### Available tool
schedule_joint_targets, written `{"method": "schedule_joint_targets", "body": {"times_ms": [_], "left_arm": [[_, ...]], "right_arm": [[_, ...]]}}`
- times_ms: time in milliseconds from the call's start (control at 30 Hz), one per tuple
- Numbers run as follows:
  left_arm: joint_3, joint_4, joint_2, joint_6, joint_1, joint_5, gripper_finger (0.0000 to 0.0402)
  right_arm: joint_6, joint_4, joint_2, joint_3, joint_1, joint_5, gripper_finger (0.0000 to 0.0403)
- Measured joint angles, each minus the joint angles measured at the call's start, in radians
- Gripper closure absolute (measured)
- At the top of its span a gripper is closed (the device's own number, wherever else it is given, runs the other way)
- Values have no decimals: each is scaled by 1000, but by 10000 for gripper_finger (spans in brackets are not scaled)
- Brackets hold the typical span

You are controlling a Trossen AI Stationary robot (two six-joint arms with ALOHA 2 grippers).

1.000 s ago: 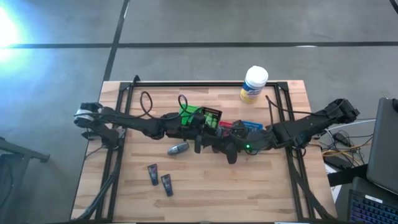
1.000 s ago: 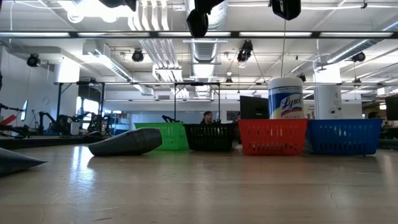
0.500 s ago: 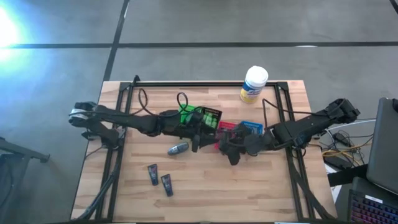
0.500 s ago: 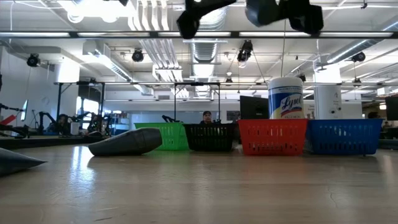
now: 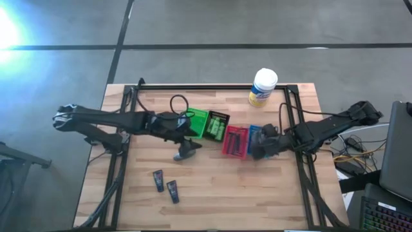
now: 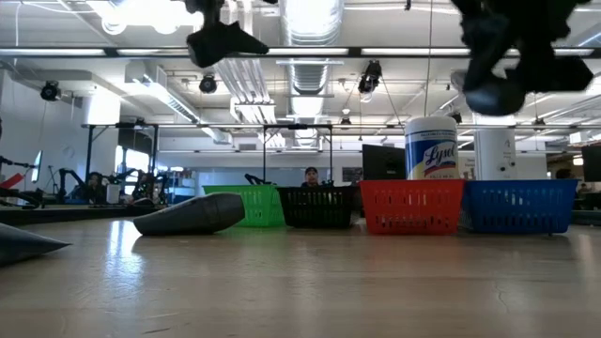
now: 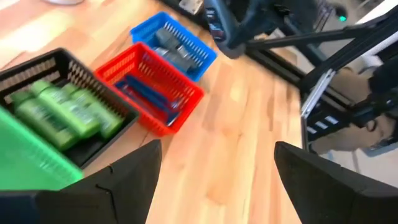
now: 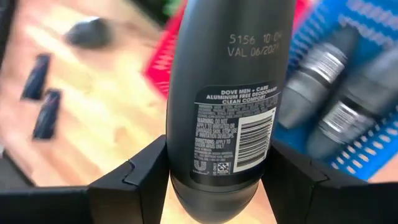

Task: Pick & Place Travel size toiletries
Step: Put the deodorant into the blue bin

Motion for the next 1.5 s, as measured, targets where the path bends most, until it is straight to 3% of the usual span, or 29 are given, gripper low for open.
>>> {"method": "schedule_joint_targets", "body": {"times_ms": [200, 400, 800, 1000, 1267, 1500], "left_arm": [[0, -135, -35, -7, 0, -15, 86], [0, -271, -40, -36, -2, -18, 86], [-3, -377, -40, -30, -3, -25, 86], [-87, -383, -38, -27, -3, -29, 86], [-242, -184, 4, -17, -5, 17, 86], [-283, -119, 113, 85, -11, 18, 86]], "right_arm": [[151, 143, -86, -230, -37, -59, 195], [260, 171, -104, -316, -37, -30, 183], [285, 129, -100, -320, -38, 27, 126], [273, 110, -102, -318, -36, 42, 112], [186, 67, -100, -246, -30, 51, 85], [198, -167, -100, -147, -28, 51, 50]]}}
